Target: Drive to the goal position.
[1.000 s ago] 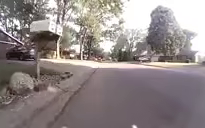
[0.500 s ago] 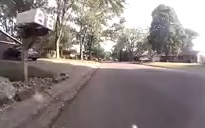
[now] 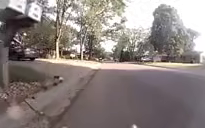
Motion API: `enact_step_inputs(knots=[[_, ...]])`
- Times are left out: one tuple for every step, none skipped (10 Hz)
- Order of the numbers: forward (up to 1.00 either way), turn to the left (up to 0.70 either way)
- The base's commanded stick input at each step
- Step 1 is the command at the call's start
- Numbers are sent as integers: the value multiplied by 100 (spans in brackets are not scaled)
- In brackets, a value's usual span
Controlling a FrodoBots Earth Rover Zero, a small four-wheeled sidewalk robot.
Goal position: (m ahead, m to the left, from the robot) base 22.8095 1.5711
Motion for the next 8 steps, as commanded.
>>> enact_step_inputs(knots=[[100,0],[100,0],[100,0],[100,0],[100,0],[100,0],[100,0],[100,0]])
